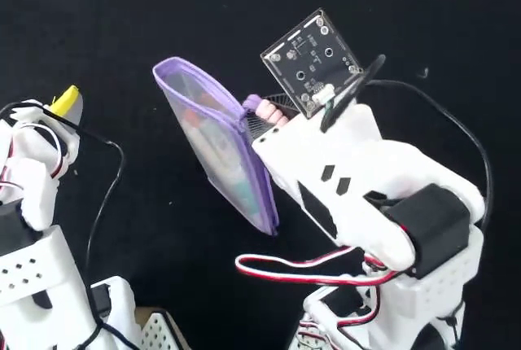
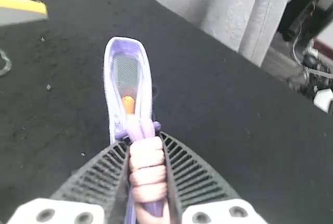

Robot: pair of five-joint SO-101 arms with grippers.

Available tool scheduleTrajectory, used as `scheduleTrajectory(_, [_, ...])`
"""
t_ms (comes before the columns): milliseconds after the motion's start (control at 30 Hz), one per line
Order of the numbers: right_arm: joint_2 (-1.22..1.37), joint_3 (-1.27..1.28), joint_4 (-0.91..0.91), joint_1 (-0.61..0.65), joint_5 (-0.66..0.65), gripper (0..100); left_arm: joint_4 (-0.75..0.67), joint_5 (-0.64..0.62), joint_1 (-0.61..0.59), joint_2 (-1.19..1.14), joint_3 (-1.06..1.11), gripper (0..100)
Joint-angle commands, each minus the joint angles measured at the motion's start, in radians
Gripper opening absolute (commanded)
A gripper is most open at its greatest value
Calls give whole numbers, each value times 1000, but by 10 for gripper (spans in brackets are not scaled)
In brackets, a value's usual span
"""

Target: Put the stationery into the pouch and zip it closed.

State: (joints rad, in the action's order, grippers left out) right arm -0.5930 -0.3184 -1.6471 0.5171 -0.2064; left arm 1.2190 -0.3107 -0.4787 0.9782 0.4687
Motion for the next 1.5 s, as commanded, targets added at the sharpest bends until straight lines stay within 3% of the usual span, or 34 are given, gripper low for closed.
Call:
scheduleTrajectory(0, [48, -166, -3, 57, -2, 11, -17, -8, 33, 18, -7, 315])
scheduleTrajectory(300, [277, -354, -6, 224, -2, 11, -18, -5, 87, 18, 8, 315])
scheduleTrajectory(600, [424, -443, 14, 224, -3, 11, -8, -3, 84, 20, -19, 317])
scheduleTrajectory(833, [426, -443, 14, 224, -3, 11, 172, 8, 93, 20, -232, 318])
scheduleTrajectory(1000, [423, -443, 11, 222, -3, 11, 315, 110, 177, 20, -386, 317])
scheduleTrajectory(1133, [421, -450, -8, 222, -6, 11, 371, 219, 283, 20, -381, 316])
scheduleTrajectory(1467, [367, -450, -35, 224, -9, 11, 376, 511, 271, 20, -295, 315])
